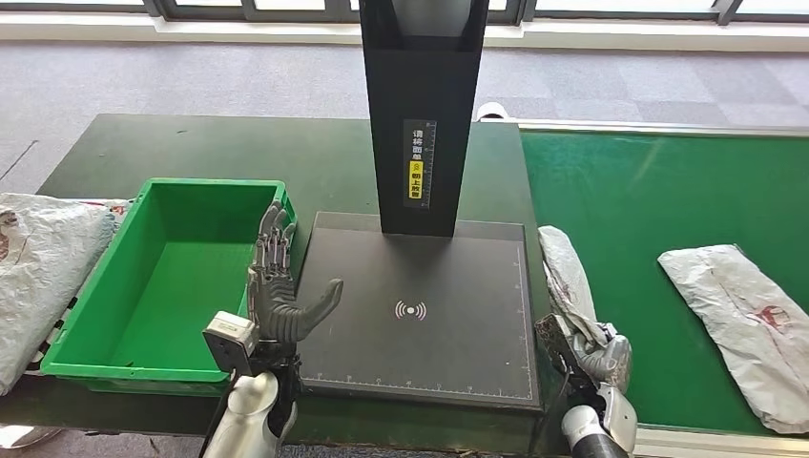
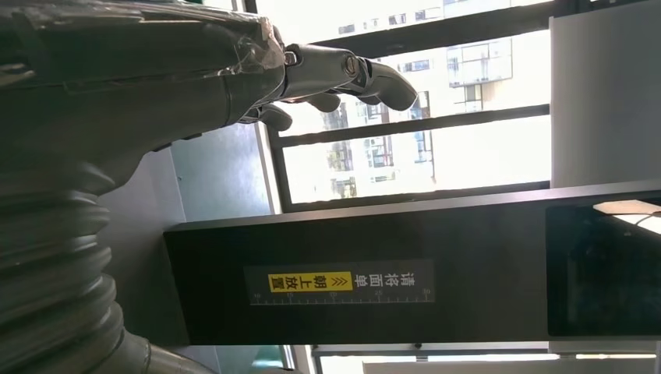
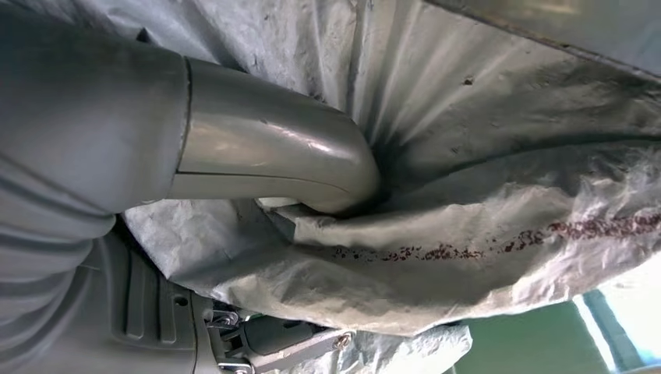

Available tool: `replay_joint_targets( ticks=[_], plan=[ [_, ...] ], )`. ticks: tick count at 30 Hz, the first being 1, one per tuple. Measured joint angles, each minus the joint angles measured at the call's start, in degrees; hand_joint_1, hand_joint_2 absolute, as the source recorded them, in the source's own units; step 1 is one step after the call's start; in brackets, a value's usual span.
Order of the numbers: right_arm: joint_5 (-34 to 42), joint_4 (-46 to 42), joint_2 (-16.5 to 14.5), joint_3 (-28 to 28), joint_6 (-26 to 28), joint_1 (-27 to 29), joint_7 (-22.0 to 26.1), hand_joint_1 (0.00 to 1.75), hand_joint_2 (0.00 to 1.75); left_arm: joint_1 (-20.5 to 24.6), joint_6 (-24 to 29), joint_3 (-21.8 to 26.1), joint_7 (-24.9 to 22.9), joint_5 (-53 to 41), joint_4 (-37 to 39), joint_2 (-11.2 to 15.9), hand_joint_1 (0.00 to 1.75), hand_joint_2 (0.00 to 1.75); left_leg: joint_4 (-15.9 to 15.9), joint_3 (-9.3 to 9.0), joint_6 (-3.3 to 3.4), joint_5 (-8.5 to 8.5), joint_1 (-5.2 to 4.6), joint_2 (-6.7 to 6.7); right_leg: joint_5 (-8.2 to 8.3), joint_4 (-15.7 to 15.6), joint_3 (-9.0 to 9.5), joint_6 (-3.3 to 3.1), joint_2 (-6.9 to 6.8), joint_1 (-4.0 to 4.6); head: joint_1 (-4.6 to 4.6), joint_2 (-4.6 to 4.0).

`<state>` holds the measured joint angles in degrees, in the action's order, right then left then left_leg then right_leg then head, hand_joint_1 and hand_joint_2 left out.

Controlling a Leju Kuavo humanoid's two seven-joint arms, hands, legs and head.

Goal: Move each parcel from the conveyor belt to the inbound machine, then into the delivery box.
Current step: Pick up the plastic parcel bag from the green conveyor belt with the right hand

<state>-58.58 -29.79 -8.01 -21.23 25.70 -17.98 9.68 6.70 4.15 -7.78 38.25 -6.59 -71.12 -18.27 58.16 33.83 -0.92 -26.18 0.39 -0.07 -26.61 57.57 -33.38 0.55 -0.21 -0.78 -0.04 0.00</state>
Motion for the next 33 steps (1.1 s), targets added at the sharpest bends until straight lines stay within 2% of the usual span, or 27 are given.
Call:
replay_joint_targets(
  ticks=[4,7,11,15,20,26,33],
  plan=[
    [2.7,-0.2,0.0,0.0,4.2,0.4,4.6,1.75,1.75,-0.9,0.4,0.0,0.0,0.3,-0.2,0.1,0.0,1.75,0.0,0.02,0.0,0.0,0.0,-0.01,-0.01,0.0,-0.02,0.0,-0.02,-0.01,0.0,0.0],
    [7.5,-2.8,-0.4,0.0,9.3,2.1,12.2,1.75,1.75,-1.5,0.5,0.0,0.0,0.5,-0.4,0.2,0.0,1.75,0.0,0.07,0.0,0.0,0.0,-0.11,-0.03,0.0,-0.03,-0.03,-0.16,-0.01,0.0,0.0],
    [13.3,-11.4,-1.8,0.5,13.6,6.0,21.4,1.75,1.75,-1.6,0.6,0.0,0.0,0.7,-0.4,0.2,0.0,1.75,0.0,0.1,0.0,0.0,0.0,-0.16,-0.06,0.0,-0.05,-0.06,-0.23,-0.01,0.0,0.0],
    [15.3,-21.9,-3.7,1.9,14.1,10.0,26.2,1.75,1.75,-1.6,0.6,0.0,0.0,0.8,-0.3,0.2,0.0,1.75,0.0,0.1,0.0,-0.01,0.0,-0.13,-0.08,0.0,-0.07,-0.07,-0.19,-0.01,0.0,0.0],
    [16.4,-32.0,-6.5,2.3,14.2,13.4,29.5,1.75,1.75,-1.6,0.4,0.0,0.0,0.9,-0.2,0.2,0.0,1.75,0.0,0.08,0.0,-0.01,0.0,-0.11,-0.09,0.0,-0.07,-0.07,-0.18,0.0,0.0,0.0],
    [18.3,-46.8,-9.0,4.5,14.4,17.9,30.5,1.75,1.75,-1.4,-0.4,-0.1,0.0,0.9,0.5,0.2,0.0,1.75,0.0,0.04,0.0,-0.01,-0.01,-0.01,-0.07,0.0,-0.06,-0.08,-0.11,-0.02,0.01,0.0],
    [11.3,-65.9,-10.9,10.9,14.4,22.1,30.7,1.75,1.75,-1.0,-1.2,-0.8,0.0,1.6,2.2,0.3,0.0,1.75,0.0,0.02,-0.01,-0.01,-0.01,0.07,-0.08,0.0,-0.08,-0.08,-0.03,-0.01,0.0,0.0]
  ],
)
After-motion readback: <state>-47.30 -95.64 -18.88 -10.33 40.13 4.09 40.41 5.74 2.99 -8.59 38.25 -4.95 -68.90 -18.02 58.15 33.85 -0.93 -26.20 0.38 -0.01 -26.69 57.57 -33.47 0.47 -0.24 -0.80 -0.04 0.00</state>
